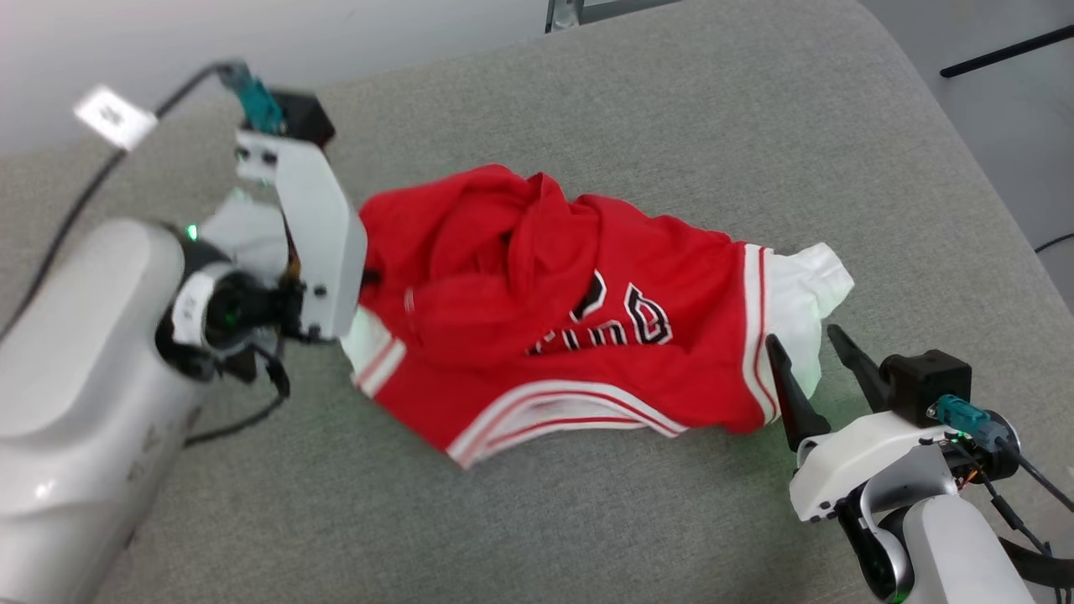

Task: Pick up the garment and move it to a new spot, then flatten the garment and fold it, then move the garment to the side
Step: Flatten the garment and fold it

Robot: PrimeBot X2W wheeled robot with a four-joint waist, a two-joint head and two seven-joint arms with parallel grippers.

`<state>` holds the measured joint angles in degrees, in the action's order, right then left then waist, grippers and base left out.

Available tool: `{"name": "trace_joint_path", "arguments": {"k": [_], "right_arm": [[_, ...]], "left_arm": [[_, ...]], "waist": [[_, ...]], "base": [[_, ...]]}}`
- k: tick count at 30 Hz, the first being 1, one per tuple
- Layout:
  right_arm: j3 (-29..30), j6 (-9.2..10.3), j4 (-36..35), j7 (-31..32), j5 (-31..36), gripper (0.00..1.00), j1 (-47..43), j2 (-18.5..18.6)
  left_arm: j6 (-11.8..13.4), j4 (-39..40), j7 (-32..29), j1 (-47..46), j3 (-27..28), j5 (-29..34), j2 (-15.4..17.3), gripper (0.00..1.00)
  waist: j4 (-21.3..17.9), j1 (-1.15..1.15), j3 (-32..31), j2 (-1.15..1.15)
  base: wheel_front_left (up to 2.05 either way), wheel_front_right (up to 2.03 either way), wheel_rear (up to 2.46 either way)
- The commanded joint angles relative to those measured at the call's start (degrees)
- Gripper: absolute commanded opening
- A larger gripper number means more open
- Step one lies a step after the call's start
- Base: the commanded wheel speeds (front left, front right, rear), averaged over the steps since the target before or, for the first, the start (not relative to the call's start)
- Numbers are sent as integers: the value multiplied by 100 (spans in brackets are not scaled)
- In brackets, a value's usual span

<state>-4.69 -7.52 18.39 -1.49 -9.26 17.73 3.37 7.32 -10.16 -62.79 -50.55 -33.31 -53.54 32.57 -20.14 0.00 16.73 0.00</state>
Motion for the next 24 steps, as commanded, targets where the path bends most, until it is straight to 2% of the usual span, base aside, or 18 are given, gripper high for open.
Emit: {"name": "trace_joint_path", "arguments": {"k": [1, 7, 9, 15, 16, 17, 18, 19, 24], "right_arm": [[-38, 6, -17, 1, 13, 100, -72, 4], [-80, 6, -61, 18, -10, 100, -55, -3], [-87, 6, -67, 13, -14, 100, -48, -3], [-83, 6, -57, -4, -58, 100, -53, -7], [-79, 6, -54, -4, -54, 100, -54, -8], [-65, 6, -49, -7, -48, 100, -55, -7], [-56, 6, -45, -5, -43, 100, -54, -8], [-52, 6, -39, 4, -34, 100, -51, -7], [-32, 6, -58, 46, -6, 100, -64, 3]], "left_arm": [[-41, -19, 85, -142, -2, 95, -24, 0], [-244, -478, 504, -438, -102, 392, -152, 0], [-253, -732, 642, -426, -61, 346, -268, 0], [-499, -1347, 881, -337, -216, 385, -440, 0], [-521, -1422, 915, -344, -209, 364, -468, 3], [-551, -1490, 947, -369, -212, 354, -499, 16], [-560, -1550, 986, -398, -203, 347, -525, 47], [-571, -1591, 1029, -428, -185, 332, -551, 100], [-718, -1613, 1192, -494, -171, 330, -584, 100]], "waist": [[-15, 0, -8, 0], [-76, 0, 19, 0], [-96, 0, 43, 0], [-101, 0, 114, 0], [-93, 0, 118, 0], [-78, 0, 119, 0], [-61, 0, 116, 0], [-39, 0, 108, 0], [99, 0, 34, 0]], "base": [[0, 0, 0], [0, 0, 0], [0, 0, 0], [0, 0, 0], [0, 0, 0], [0, 0, 0], [0, 0, 0], [0, 0, 0], [0, 0, 0]]}}
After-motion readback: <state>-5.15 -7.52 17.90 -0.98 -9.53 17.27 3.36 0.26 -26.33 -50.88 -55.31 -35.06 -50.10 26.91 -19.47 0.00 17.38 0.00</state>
